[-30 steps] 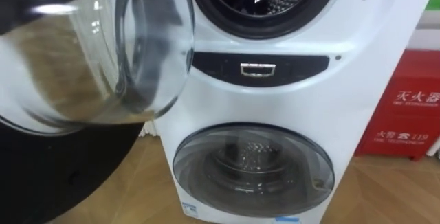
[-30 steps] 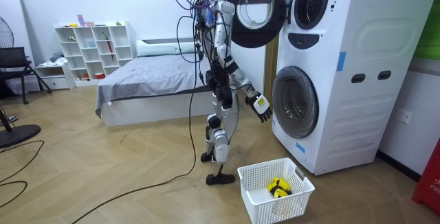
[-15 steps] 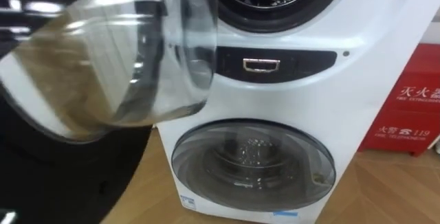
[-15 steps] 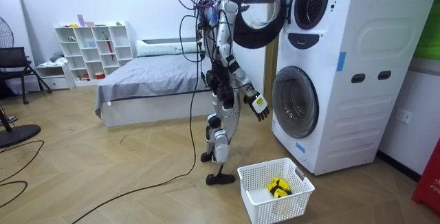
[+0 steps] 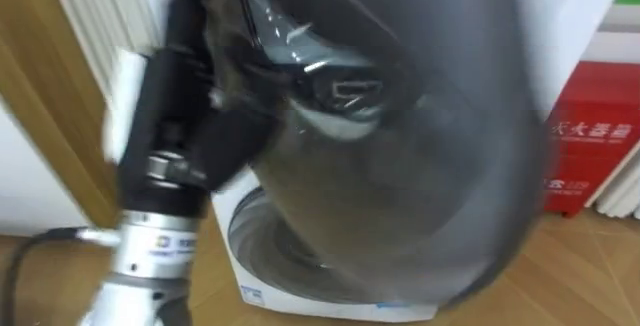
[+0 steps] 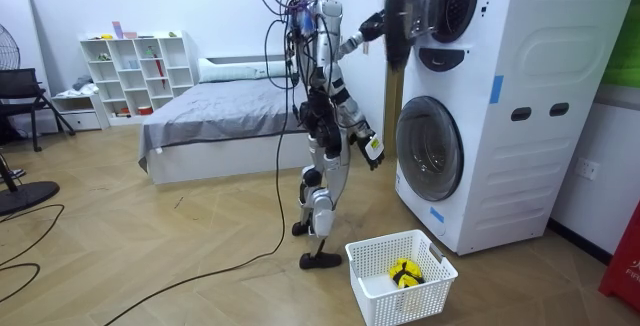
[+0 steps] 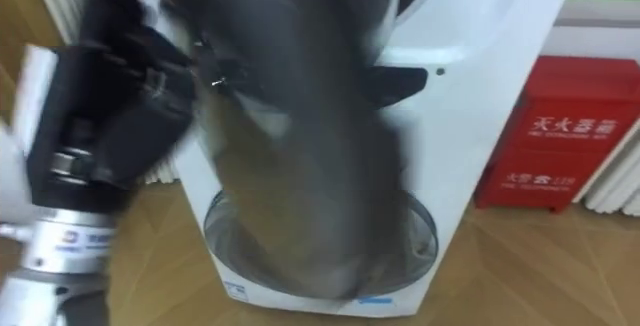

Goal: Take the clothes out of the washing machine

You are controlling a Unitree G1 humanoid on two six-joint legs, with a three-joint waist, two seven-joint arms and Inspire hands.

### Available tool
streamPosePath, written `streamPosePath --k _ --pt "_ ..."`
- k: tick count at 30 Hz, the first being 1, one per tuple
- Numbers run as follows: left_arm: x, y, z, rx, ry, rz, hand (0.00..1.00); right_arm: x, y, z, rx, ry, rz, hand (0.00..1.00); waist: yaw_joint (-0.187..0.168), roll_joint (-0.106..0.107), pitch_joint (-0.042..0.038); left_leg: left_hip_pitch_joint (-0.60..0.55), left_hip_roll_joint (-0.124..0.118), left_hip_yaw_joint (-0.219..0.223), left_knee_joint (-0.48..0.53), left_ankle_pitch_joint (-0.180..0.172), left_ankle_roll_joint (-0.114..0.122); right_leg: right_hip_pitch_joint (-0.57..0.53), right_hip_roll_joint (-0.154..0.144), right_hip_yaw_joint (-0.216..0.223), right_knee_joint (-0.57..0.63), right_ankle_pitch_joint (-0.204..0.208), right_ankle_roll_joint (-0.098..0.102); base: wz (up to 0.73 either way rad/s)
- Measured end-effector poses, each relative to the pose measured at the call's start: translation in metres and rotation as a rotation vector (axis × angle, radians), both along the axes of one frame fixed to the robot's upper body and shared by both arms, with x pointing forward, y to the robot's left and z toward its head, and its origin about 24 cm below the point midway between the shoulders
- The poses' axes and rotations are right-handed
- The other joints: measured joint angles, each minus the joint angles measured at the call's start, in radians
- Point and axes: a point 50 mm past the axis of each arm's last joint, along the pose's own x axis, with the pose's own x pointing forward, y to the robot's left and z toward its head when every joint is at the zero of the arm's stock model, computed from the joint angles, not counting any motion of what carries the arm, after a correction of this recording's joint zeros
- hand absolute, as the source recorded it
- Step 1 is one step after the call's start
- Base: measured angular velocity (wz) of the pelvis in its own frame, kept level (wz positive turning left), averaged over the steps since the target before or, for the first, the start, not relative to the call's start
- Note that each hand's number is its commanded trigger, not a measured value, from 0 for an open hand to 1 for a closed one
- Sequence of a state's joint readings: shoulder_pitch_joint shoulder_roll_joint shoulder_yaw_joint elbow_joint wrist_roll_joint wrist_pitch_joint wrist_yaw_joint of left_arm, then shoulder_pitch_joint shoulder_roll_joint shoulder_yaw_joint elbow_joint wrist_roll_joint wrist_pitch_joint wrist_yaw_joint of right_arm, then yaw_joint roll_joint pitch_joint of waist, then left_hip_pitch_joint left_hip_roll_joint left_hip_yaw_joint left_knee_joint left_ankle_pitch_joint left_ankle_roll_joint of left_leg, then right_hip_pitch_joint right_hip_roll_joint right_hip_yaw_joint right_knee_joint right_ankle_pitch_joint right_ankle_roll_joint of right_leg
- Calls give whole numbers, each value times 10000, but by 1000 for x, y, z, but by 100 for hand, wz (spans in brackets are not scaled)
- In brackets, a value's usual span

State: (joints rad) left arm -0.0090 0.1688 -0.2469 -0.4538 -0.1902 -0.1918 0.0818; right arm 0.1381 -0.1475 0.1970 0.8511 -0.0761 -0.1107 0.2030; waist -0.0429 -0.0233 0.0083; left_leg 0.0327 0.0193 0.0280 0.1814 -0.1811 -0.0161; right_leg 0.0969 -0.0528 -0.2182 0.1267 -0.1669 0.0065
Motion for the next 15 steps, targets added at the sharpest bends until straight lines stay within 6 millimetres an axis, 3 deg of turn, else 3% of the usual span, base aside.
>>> streamPosePath --k 5,10,15 --pt "0 -32 -30 852 1397 -2428 0 8 3 2 265 -134 -67 0 -141 -54 71 -77 26 106 2 0 0 -151 11 53 94 1 -1 -6" --pt "-12 -68 -57 1622 2461 -4739 0 16 10 3 438 -294 158 0 -741 -26 61 -99 59 321 13 0 0 -310 26 253 143 8 -14 -14" --pt "-19 -80 -68 2114 2739 -5791 0 12 11 1 465 -127 147 0 -1185 -87 96 -26 89 705 15 0 0 -336 40 607 181 12 -21 -22"
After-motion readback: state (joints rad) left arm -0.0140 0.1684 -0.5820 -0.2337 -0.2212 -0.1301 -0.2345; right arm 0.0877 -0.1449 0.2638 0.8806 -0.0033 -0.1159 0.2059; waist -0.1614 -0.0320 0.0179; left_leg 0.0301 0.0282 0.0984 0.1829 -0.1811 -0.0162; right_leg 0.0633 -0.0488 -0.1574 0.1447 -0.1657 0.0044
